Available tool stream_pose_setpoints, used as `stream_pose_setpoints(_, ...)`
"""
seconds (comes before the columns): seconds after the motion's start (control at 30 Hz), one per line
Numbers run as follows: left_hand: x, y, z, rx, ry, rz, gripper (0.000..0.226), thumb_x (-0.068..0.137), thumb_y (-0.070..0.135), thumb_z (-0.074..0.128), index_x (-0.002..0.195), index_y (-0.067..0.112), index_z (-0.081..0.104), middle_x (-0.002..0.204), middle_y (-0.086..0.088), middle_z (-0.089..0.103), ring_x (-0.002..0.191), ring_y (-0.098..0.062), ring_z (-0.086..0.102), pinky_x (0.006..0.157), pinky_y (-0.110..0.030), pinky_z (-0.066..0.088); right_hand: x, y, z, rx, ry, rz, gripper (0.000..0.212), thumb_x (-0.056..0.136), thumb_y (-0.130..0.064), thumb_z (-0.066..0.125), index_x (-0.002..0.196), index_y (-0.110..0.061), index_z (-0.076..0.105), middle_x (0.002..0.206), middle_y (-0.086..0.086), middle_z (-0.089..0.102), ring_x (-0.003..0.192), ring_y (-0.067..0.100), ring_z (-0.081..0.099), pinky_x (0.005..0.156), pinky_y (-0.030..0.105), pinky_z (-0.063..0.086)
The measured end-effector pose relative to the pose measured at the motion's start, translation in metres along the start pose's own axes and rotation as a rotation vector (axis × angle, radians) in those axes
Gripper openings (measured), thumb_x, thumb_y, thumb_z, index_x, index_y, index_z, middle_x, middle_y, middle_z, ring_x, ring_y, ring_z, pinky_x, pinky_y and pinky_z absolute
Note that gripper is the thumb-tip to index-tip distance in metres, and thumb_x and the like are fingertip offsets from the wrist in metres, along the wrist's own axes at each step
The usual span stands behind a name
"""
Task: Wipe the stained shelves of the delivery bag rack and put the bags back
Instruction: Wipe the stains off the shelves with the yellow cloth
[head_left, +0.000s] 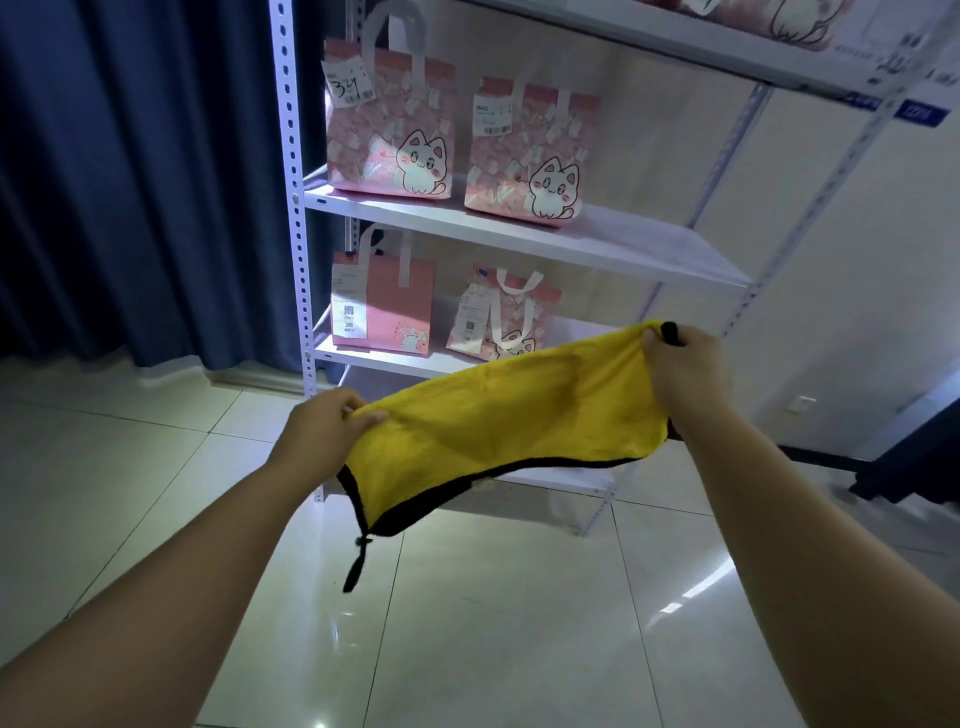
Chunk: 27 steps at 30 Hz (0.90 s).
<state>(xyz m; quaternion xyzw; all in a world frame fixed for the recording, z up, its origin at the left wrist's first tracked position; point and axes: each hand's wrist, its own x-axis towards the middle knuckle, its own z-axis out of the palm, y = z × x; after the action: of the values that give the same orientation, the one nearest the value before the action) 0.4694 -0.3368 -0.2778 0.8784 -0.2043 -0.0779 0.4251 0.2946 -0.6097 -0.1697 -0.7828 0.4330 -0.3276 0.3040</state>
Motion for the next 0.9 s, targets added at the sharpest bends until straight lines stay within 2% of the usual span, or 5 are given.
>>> stream_pose_setpoints(0.2,0.002,0.017,-0.017,-0.141,-0.063,-0.052,0.028,0.067,0.037,0.080,0.082,0.020,0.064,0.083,0.001,0.064,0.071,-0.014,0.059,0.050,-0.023,0.038,-0.017,0.028,0.015,-0.033,-0.168,0.102,0.025,0.085,-0.028,0.062,0.067,-0.014,0.055,0.056,0.002,0.042,0.052,0.018,0.041,0.051,0.027,0.030)
stream_pose_setpoints(0.4,-0.019,0.045,-0.006,-0.304,-0.211,-0.008,0.007,0.076,0.016,0.074,0.079,0.019,0.069,0.078,0.001,0.066,0.074,-0.017,0.063,0.072,-0.034,0.054,-0.054,0.028,0.034,0.022,-0.376,0.045,0.027,0.082,-0.029,0.065,0.062,-0.013,0.057,0.058,0.000,0.048,0.060,0.020,0.047,0.055,0.026,0.034)
stream_pose_setpoints(0.57,-0.035,0.076,0.005,-0.447,-0.344,0.000,0.017,0.082,-0.001,0.063,0.082,0.014,0.071,0.083,-0.008,0.070,0.073,-0.018,0.067,0.059,-0.018,0.054,-0.085,0.010,0.046,0.114,-0.546,-0.040,0.019,0.083,-0.033,0.067,0.066,-0.023,0.063,0.059,-0.004,0.056,0.060,0.018,0.054,0.059,0.029,0.046)
stream_pose_setpoints(0.73,-0.044,0.091,0.010,-0.414,-0.476,0.133,0.032,0.077,-0.006,0.062,0.097,0.015,0.073,0.090,-0.003,0.074,0.080,-0.012,0.070,0.065,-0.015,0.054,-0.098,-0.004,0.047,0.256,-0.631,-0.080,0.009,0.085,-0.025,0.066,0.080,-0.018,0.071,0.084,0.013,0.070,0.086,0.036,0.066,0.077,0.054,0.054)
stream_pose_setpoints(0.9,-0.044,0.087,0.008,-0.343,-0.474,0.196,0.040,0.072,-0.004,0.072,0.098,0.026,0.071,0.087,0.010,0.073,0.081,-0.003,0.069,0.064,-0.009,0.051,-0.099,-0.006,0.038,0.261,-0.653,-0.123,0.012,0.087,-0.028,0.063,0.087,-0.019,0.071,0.086,0.007,0.070,0.086,0.029,0.066,0.081,0.049,0.055)
